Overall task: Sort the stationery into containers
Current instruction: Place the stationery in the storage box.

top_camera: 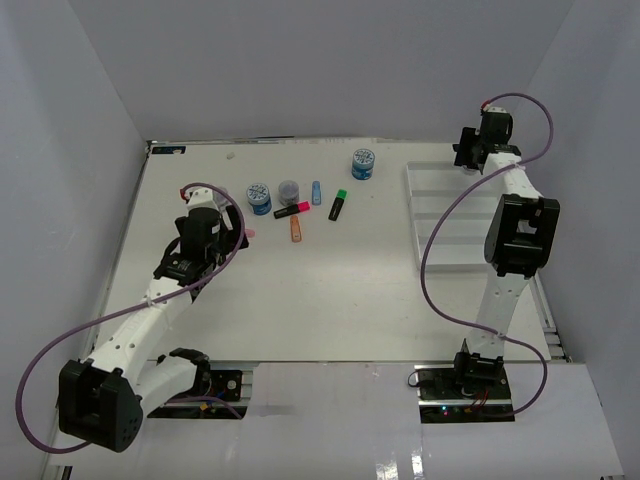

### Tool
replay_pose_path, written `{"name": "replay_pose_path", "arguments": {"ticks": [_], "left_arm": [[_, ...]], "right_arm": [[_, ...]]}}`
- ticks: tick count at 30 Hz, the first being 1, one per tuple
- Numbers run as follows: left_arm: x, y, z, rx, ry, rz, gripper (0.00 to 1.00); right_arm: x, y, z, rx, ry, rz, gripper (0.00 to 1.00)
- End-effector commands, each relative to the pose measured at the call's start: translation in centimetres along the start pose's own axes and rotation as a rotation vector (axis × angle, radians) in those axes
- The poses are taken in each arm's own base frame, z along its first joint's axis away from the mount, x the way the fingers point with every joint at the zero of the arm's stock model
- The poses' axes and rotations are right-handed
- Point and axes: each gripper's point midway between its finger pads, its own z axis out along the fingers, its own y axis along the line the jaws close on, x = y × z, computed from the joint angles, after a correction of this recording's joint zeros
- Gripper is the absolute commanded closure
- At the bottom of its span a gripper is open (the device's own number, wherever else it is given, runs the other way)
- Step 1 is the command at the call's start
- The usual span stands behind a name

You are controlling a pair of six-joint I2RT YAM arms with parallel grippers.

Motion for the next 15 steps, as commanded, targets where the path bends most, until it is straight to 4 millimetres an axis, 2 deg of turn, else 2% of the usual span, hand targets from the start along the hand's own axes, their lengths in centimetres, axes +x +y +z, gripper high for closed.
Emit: {"name": "replay_pose_path", "arguments": {"ticks": [1,7,15], "left_arm": [[-0.5,-0.5,0.0,0.026,0.000,0.006,0.02],[-0.2,-0.6,0.2,0.023,0.016,0.011,0.02],[0.5,-0.6,0.7,0.020,0.043,0.019,0.02]], "right_arm": [[-2.6,-2.1,0.1,0.019,-0.058,-0.001,0.51],[-1.0,-4.7,2.6,0.043,-0.032,-0.004,0.50],[0.1,-4.9,5.1,0.025,-0.039,-0.009,0.47]]}}
